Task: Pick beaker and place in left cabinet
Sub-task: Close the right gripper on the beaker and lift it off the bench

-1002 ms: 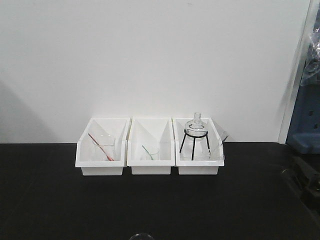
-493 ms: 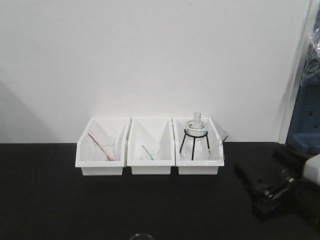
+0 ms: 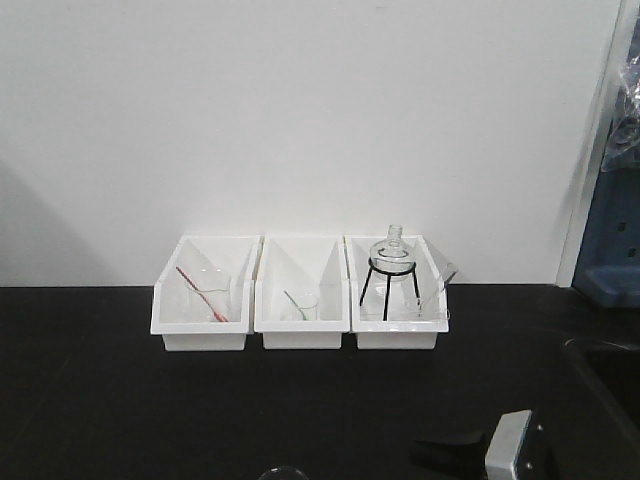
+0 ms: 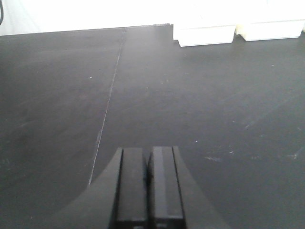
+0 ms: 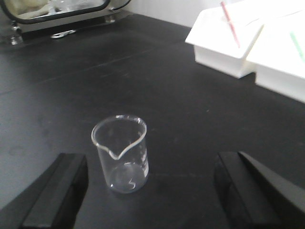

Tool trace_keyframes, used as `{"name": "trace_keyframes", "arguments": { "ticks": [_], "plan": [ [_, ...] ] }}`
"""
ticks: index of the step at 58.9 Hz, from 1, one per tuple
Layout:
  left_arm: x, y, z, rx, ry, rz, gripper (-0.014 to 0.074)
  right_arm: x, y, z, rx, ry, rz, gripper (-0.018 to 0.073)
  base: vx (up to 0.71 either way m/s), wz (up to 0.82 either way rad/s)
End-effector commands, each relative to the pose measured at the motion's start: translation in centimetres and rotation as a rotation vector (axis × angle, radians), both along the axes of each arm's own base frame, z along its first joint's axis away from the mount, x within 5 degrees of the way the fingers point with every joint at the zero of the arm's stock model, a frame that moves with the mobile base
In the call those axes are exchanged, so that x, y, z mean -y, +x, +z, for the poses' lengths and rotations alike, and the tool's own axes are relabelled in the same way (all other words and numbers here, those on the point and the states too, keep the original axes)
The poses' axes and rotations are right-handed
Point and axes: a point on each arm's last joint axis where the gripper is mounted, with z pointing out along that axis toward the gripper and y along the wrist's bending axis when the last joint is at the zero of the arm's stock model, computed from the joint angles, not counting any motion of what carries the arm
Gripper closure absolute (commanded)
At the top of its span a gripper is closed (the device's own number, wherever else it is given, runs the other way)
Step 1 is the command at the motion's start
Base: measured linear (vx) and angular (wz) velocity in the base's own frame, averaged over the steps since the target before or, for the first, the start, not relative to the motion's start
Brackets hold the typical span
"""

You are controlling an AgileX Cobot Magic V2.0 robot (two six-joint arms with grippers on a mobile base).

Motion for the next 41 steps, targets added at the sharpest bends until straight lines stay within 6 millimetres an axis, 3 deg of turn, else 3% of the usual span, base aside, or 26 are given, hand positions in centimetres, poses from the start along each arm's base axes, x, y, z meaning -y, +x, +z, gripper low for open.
{"name": "trace_keyframes", "arguments": {
  "ticks": [1,10,25,41],
  "plan": [
    [0.1,0.1,1.2,0.099,-0.004,-0.018,0.0593,-0.3,0.6,0.9,0.098,0.135,0.032,-0.0022,0.0,0.0],
    [0.1,0.1,1.2,0.099,-0.004,-0.018,0.0593,-0.8,1.0,-1.1,0.068,0.164,0.009,-0.0022,0.0,0.0],
    [0.1,0.1,1.2,0.099,-0.004,-0.018,0.0593,-4.4,2.0,-2.9,0.103,0.151,0.042,-0.0022,0.0,0.0],
    [0.1,0.1,1.2,0.099,-0.004,-0.018,0.0593,-7.0,3.3,-4.7,0.083,0.168,0.052,-0.0022,0.0,0.0]
  ]
}}
